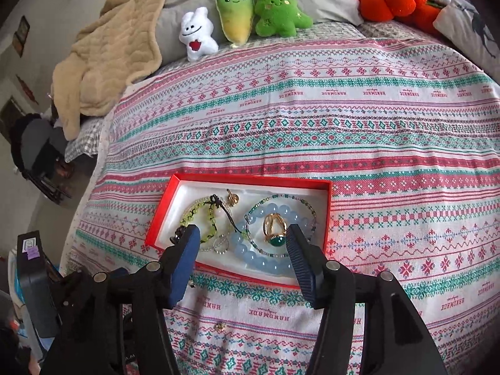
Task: Organize jewelry
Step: 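Move both grippers back to the remaining gold stud earrings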
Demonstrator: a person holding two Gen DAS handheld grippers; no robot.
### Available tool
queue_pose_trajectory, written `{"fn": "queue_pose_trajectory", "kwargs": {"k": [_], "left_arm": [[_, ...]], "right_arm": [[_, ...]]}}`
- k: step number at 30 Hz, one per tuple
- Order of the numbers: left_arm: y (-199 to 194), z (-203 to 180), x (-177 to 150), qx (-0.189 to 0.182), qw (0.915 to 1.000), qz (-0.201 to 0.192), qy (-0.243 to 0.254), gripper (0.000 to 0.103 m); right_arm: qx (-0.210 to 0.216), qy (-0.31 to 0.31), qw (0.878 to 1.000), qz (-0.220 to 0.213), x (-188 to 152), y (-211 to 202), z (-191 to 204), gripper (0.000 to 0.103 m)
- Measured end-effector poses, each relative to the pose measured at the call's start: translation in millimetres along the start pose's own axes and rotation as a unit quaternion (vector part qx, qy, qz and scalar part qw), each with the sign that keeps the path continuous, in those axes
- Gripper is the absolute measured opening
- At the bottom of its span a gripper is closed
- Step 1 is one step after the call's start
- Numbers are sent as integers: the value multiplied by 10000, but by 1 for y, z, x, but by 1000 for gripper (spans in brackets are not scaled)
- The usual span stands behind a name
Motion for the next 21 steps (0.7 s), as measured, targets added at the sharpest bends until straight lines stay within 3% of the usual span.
{"fn": "queue_pose_trajectory", "kwargs": {"k": [8, 21], "left_arm": [[-5, -5, -13, -67, 10000, -9, 23, 88], [2, -3, -60, 51, 9989, 75, 464, 90]], "right_arm": [[-237, -127, 9995, 140, -37, -13, -11, 65], [-715, -908, 9921, 493, -102, -10, -14, 66]]}}
Point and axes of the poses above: each gripper's, at about its wrist camera, not at the fingertips, and y roughly the way its jaws point, z to its left, x to its top, the point moved 9 cm from there along y, roughly the way its jaws point, and after that the axes turned 2 degrees about y, right-handed, at the moved point
